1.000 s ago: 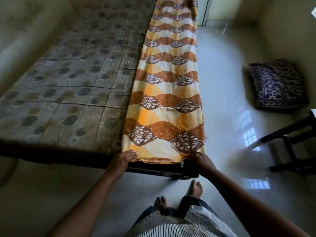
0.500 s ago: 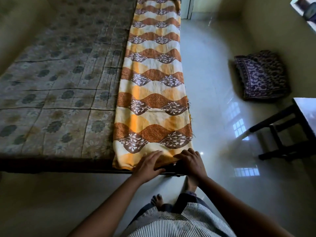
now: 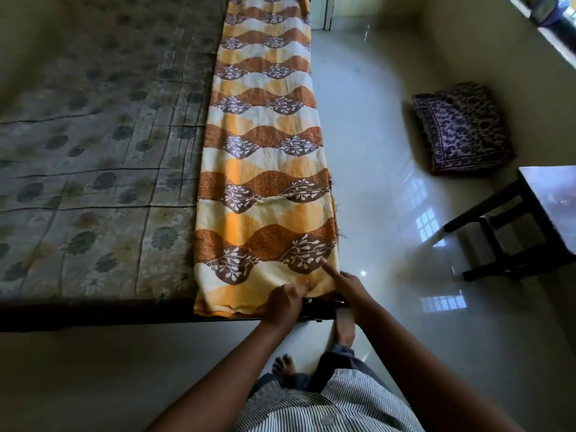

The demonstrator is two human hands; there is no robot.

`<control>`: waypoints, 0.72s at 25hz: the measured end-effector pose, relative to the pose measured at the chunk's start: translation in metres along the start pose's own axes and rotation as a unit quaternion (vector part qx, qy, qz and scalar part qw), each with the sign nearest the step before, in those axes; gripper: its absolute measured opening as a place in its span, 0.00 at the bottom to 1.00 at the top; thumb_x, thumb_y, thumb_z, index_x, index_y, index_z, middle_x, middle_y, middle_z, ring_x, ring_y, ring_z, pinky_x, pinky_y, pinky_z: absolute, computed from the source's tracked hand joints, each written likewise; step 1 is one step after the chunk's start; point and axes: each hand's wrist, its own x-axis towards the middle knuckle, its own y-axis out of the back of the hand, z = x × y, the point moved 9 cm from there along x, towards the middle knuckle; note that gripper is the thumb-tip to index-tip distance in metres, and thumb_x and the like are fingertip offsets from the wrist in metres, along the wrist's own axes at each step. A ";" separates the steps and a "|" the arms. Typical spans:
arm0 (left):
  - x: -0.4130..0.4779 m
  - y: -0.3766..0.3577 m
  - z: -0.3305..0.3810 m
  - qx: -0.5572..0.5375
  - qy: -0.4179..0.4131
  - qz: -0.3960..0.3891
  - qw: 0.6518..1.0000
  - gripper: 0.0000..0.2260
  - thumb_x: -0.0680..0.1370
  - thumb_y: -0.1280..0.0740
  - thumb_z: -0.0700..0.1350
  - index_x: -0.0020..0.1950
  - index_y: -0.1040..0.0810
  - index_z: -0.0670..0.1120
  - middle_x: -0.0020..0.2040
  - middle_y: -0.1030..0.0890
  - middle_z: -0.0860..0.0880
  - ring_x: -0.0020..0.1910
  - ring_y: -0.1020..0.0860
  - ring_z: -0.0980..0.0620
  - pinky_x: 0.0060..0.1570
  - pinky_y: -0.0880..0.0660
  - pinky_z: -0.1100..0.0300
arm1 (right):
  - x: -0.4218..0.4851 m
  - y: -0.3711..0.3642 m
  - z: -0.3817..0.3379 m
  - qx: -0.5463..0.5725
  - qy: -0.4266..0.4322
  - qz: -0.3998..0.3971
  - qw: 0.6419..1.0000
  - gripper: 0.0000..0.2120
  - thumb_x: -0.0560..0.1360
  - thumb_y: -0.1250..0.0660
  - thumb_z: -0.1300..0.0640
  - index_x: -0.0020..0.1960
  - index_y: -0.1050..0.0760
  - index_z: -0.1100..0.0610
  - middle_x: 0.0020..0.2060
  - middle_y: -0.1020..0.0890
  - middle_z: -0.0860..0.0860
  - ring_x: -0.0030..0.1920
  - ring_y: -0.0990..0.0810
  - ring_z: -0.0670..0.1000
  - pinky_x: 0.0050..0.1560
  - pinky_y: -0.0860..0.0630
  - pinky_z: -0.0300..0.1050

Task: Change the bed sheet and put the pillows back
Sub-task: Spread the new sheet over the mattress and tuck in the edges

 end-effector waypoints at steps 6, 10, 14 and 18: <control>-0.023 -0.020 -0.009 -0.050 0.038 -0.046 0.997 0.22 0.74 0.45 0.32 0.65 0.24 0.46 0.62 0.22 0.45 0.62 0.23 0.49 0.60 0.28 0.63 | 0.008 0.011 0.016 -0.169 0.010 0.050 0.984 0.19 0.70 0.27 0.54 0.54 0.22 0.66 0.43 0.20 0.57 0.35 0.22 0.51 0.21 0.31 0.32; -0.025 -0.034 -0.004 -0.253 0.130 -0.127 0.950 0.19 0.78 0.39 0.37 0.69 0.29 0.48 0.64 0.24 0.50 0.64 0.26 0.53 0.58 0.30 0.70 | -0.007 0.020 -0.012 -0.284 0.150 0.153 0.935 0.10 0.75 0.34 0.56 0.51 0.22 0.62 0.43 0.19 0.57 0.39 0.23 0.54 0.32 0.32 0.36; -0.021 -0.016 -0.001 -0.515 0.297 0.001 0.804 0.19 0.78 0.37 0.44 0.69 0.31 0.48 0.64 0.24 0.47 0.62 0.25 0.50 0.63 0.28 0.52 | -0.040 -0.017 -0.050 -0.372 0.350 0.132 0.849 0.06 0.75 0.35 0.58 0.48 0.21 0.60 0.43 0.22 0.55 0.39 0.27 0.50 0.32 0.38 0.34; -0.030 0.004 -0.007 -0.531 0.348 0.082 0.768 0.13 0.77 0.36 0.49 0.61 0.24 0.49 0.52 0.19 0.47 0.50 0.20 0.50 0.52 0.21 0.51 | -0.060 -0.063 -0.037 -0.401 0.432 -0.030 0.807 0.18 0.73 0.33 0.62 0.63 0.25 0.57 0.56 0.24 0.51 0.49 0.23 0.47 0.42 0.34 0.21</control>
